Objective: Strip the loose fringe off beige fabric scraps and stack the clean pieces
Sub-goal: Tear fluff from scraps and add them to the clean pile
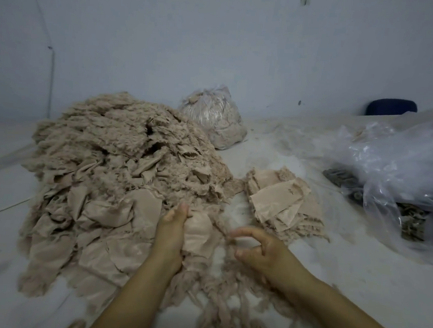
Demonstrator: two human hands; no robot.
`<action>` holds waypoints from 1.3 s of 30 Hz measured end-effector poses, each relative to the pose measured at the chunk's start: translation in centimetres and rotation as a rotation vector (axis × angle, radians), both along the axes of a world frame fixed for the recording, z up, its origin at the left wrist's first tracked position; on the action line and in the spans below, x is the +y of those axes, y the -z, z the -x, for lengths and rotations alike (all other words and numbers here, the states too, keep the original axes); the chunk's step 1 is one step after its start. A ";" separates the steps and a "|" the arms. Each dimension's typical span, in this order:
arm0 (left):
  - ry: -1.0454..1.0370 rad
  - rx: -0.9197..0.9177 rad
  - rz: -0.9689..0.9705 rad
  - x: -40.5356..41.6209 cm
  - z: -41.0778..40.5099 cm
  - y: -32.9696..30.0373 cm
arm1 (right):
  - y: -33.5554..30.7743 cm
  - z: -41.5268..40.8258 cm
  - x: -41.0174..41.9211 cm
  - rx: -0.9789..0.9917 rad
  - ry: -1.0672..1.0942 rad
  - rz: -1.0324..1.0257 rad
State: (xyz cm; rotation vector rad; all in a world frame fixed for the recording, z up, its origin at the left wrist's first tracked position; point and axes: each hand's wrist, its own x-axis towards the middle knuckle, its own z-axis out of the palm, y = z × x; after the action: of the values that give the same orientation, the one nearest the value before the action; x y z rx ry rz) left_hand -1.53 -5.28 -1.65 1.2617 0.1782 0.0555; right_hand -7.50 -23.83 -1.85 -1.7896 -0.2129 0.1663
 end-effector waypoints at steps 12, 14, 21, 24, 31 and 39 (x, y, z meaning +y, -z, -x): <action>0.104 -0.137 0.026 -2.5 1.3 0.2 | 0.1 -1.9 2.5 -0.019 0.355 -0.435; 0.060 -0.141 -0.051 -2.6 1.4 0.1 | 0.0 -2.0 2.4 -0.041 0.382 -0.473; 0.053 -0.137 -0.036 -2.2 1.6 -0.2 | -1.0 -3.3 1.2 -0.200 0.482 -0.304; 0.085 -0.161 0.020 -1.5 1.1 -0.5 | -3.3 -6.0 -0.6 -0.295 0.558 -0.192; 0.386 -0.386 -1.012 5.2 -0.3 -2.4 | -5.2 -9.1 -6.0 -0.263 0.734 0.609; 0.423 -0.363 -1.337 6.6 -0.1 0.2 | 1.7 -2.1 4.7 -0.163 0.123 0.397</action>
State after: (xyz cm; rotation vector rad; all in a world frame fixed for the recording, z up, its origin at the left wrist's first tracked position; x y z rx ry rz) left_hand -1.47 1.28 -1.81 2.5570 -0.5437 0.0334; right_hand -5.42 -19.17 -3.57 -2.2077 -0.1943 -0.0297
